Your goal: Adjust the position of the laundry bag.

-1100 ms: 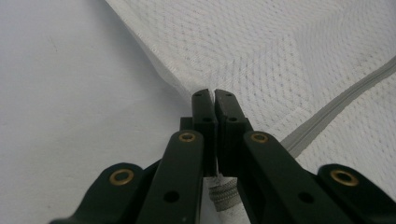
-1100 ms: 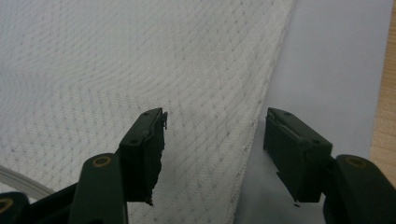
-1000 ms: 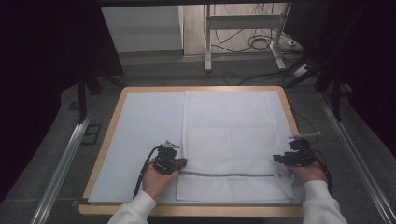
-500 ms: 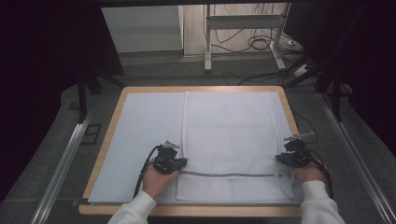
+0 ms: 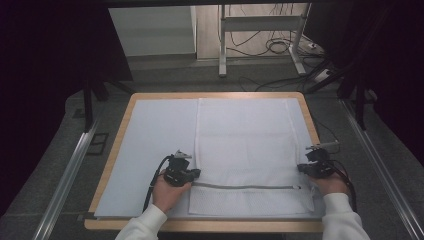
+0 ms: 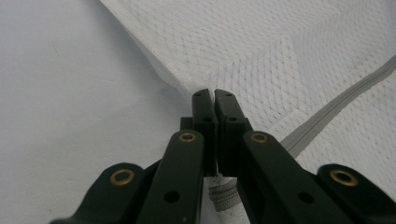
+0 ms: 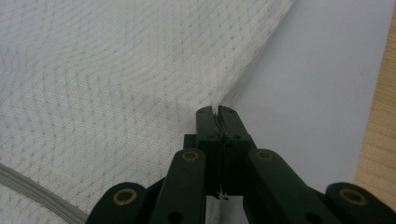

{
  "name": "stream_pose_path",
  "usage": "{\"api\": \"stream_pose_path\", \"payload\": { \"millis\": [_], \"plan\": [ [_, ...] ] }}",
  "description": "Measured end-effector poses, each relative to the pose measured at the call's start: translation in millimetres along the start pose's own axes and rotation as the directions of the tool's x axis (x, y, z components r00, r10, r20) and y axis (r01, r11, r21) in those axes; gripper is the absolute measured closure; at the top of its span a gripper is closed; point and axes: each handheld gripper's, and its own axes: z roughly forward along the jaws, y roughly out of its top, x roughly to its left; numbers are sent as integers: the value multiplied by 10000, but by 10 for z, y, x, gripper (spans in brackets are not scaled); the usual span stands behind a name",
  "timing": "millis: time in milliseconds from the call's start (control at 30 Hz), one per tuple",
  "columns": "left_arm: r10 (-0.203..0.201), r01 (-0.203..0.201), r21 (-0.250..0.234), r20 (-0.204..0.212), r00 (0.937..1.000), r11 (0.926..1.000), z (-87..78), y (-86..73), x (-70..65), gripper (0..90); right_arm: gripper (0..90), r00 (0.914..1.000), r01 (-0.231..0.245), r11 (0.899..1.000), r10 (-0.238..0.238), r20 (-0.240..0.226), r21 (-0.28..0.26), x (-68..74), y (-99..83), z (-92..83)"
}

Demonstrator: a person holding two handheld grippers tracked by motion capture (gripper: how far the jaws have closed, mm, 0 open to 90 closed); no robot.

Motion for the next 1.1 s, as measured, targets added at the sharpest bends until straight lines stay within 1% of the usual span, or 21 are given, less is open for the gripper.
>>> {"api": "stream_pose_path", "payload": {
  "millis": [167, 300, 433, 567, 633, 767, 833, 867, 967, 1100],
  "plan": [
    [57, -57, 21, 52, 10000, 10000, -7, 10, 9, 891, 876, 10000, -73, 9999, 72, -65, -128, -11, -4, -6],
    [60, -60, 17, 83, 9999, 10000, -13, 19, 30, 891, 876, 10000, 40, 9998, -38, 68, -186, 14, 9, -6],
    [27, -27, -11, 65, 10000, 10000, -26, 21, 63, 891, 877, 10000, 72, 9997, -71, 51, -214, 31, 20, 5],
    [-39, 39, -76, 38, 10000, 10000, -44, 21, 93, 891, 877, 9999, -8, 9996, 5, -101, -289, 39, 18, 5],
    [-8, 8, -58, 35, 10000, 10000, -57, 21, 101, 891, 877, 9999, -4, 9994, 0, -127, -337, 46, 21, 2],
    [-32, 31, -145, -23, 10000, 9999, -92, 19, 130, 891, 878, 9998, 0, 9991, -8, -189, -430, 76, 44, 8],
    [-57, 55, -207, -81, 10000, 9998, -113, 14, 149, 891, 878, 9999, 76, 9991, -81, -139, -422, 107, 65, 32],
    [-89, 86, -249, -102, 9999, 9997, -124, 11, 158, 891, 879, 9997, 229, 9990, -232, -75, -382, 139, 84, 47],
    [-135, 131, -283, -147, 9998, 9995, -149, 6, 190, 891, 880, 9995, 304, 9987, -308, -91, -417, 173, 110, 51],
    [-179, 175, -250, -139, 9997, 9995, -170, -15, 221, 891, 879, 9994, 290, 9985, -299, -174, -470, 186, 114, 51]
  ]
}}
